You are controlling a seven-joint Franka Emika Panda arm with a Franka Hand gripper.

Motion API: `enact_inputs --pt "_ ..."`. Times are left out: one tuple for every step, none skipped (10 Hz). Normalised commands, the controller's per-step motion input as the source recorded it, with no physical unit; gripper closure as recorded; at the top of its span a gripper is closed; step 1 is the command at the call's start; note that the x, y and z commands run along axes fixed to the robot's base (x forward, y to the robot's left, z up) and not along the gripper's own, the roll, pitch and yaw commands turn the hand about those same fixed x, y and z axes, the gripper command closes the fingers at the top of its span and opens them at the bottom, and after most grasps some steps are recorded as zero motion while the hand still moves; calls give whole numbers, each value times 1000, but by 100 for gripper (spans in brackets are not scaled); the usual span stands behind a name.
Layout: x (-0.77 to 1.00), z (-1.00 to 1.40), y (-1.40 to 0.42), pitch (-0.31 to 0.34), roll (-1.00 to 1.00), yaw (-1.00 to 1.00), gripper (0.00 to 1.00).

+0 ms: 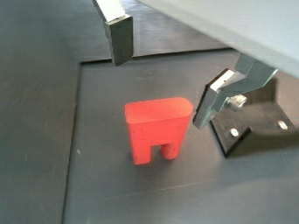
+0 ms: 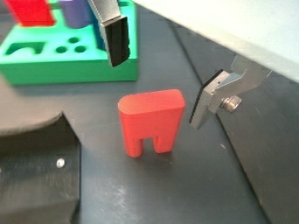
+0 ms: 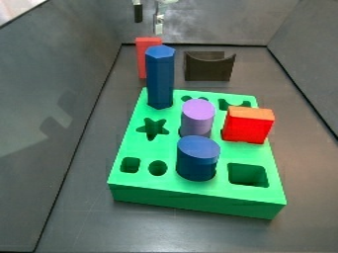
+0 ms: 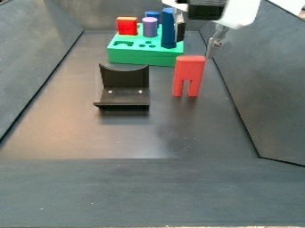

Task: Pick up the square-circle object. Move up. Rotate the square-circle object. Move to above the board. Insert the square-circle object.
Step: Rotate the square-circle object.

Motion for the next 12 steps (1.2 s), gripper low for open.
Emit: enact_inputs --pt "35 -31 1 10 6 1000 0" --pt "35 -31 1 11 6 1000 0" --pt "35 -31 1 12 7 1000 0" --pt "35 -31 1 13 7 1000 0" --pt "35 -31 1 15 8 1000 0" --pt "35 -30 1 16 9 1000 0" --pt "35 -30 1 18 10 1000 0" --pt "35 -30 1 21 12 1000 0" --pt "36 -29 1 24 13 1000 0" --pt "36 -29 1 29 16 1000 0" --pt "36 -28 1 37 21 974 0" --pt "36 -28 1 37 21 735 0"
